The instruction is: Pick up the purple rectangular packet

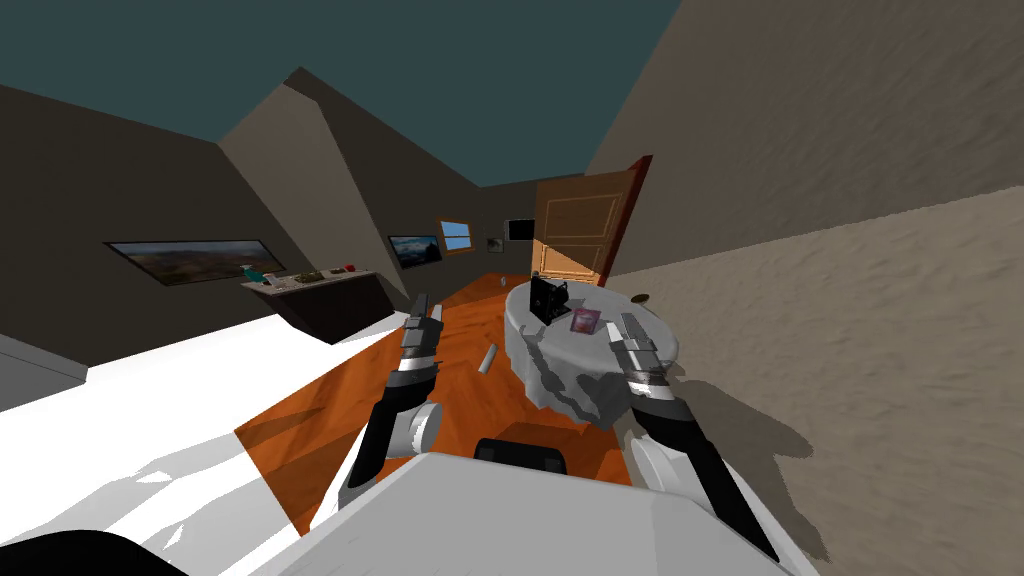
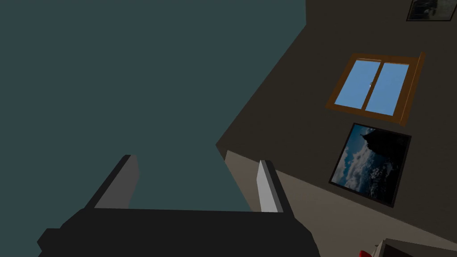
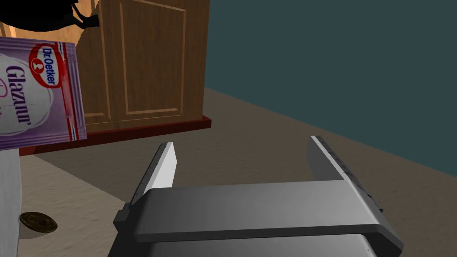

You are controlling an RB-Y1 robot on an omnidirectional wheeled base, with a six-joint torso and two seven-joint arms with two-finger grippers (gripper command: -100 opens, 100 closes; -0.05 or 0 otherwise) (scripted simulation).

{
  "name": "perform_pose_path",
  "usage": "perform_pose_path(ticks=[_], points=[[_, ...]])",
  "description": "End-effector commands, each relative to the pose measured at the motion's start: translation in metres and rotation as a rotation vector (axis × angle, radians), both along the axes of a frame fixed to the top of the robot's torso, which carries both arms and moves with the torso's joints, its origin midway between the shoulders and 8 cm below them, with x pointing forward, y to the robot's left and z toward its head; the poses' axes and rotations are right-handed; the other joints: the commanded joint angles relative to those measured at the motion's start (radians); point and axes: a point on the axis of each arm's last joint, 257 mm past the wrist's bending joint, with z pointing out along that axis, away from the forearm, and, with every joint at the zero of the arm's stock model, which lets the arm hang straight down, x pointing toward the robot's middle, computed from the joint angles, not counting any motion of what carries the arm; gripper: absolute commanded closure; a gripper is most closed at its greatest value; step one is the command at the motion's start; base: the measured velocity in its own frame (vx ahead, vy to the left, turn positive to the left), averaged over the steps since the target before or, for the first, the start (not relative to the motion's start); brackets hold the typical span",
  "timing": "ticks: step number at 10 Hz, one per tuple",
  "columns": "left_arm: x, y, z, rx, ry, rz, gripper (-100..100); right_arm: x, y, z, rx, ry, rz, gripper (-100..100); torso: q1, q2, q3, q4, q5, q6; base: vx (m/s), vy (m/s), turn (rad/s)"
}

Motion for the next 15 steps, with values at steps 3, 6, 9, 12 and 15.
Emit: perform_pose_path(ticks=[3,6,9,12,15], points=[[0.0,0.0,0.0,0.0,0.0,0.0,0,0.0,0.01,0.0,-0.084,-0.011,0.054,-100,0.0,-0.001,0.0,0.0,0.0,0.0,-0.016,0.123,0.08],[0.0,0.0,0.0,0.0,0.0,0.0,0,0.0,0.016,-0.002,-0.145,-0.012,0.09,-100,0.0,-0.001,-0.001,0.0,0.0,0.0,-0.011,0.11,0.086],[0.0,0.0,0.0,0.0,0.0,0.0,0,-0.001,0.024,-0.007,-0.222,-0.018,0.141,-100,-0.001,0.0,0.0,0.0,0.0,0.0,-0.02,0.125,0.115],[0.0,0.0,0.0,0.0,0.0,0.0,0,-0.002,0.03,-0.013,-0.302,-0.012,0.187,-100,-0.001,-0.001,-0.001,0.0,0.0,0.0,-0.005,0.103,0.098],[0.0,0.0,0.0,0.0,0.0,0.0,0,-0.003,0.033,-0.019,-0.369,-0.005,0.226,-100,-0.001,0.0,0.0,0.0,0.0,0.0,-0.009,0.09,0.068]])
